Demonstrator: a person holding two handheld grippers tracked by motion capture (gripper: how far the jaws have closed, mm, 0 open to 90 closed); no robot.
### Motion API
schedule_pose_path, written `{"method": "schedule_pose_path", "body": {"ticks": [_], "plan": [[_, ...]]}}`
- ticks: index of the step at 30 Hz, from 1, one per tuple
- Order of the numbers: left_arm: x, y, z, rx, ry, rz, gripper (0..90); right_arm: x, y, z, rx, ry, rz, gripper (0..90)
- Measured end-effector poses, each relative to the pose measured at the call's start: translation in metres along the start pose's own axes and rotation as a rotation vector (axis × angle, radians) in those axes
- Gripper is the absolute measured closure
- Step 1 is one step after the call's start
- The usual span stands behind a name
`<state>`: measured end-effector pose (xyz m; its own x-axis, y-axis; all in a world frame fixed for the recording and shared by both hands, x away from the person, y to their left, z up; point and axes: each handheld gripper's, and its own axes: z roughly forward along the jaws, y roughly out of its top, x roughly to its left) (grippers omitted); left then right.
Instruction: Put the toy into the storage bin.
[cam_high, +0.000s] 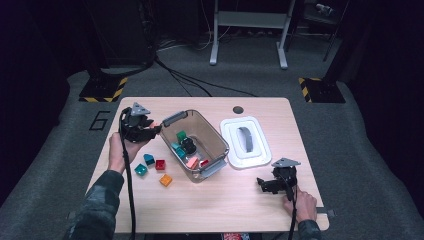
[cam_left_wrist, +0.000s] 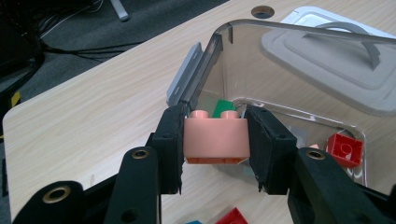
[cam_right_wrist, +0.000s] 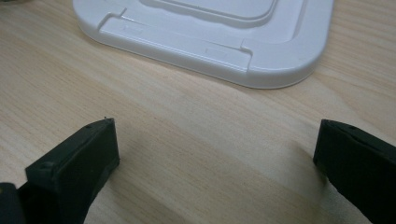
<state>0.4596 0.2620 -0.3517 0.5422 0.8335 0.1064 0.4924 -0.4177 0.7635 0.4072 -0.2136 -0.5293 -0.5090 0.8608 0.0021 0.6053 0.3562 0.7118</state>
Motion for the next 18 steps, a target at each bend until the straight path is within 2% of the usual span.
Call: {"method": "schedule_pose_path", "body": {"ticks": [4,18], "plan": [[-0.002,0.006,0.007,0.003,-0.008,0.011,58.7,0.0,0.0,0.0,-0.001,0.0,-0.001,0.0],[-0.012,0.011,0.041,0.036,-0.053,-0.009,58.7,0.0,0.0,0.0,-0.001,0.0,0.0,0.0]]}}
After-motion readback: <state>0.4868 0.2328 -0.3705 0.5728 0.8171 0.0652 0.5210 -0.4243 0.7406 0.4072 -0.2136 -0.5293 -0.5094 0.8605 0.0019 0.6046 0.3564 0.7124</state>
